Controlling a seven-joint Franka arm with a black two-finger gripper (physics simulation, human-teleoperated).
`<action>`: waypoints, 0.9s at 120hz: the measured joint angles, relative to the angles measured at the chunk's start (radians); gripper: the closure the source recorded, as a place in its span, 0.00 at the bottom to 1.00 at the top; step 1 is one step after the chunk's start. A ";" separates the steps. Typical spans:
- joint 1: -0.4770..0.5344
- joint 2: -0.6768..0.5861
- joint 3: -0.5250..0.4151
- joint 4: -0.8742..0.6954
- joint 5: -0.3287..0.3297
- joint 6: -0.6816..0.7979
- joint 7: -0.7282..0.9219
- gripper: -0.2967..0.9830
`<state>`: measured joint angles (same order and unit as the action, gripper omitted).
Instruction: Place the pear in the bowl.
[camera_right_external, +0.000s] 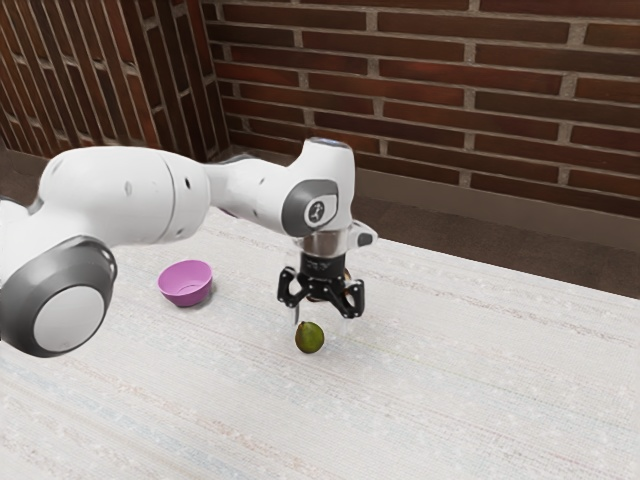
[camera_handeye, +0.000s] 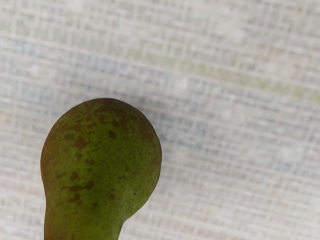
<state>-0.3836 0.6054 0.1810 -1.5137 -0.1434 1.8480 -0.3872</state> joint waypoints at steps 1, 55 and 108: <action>0.000 0.001 0.000 0.000 0.000 0.002 -0.003 0.26; 0.037 0.035 0.006 -0.044 -0.007 0.080 -0.104 0.38; 0.041 0.054 0.006 -0.044 -0.017 0.110 -0.144 0.51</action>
<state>-0.3421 0.6592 0.1871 -1.5578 -0.1601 1.9581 -0.5309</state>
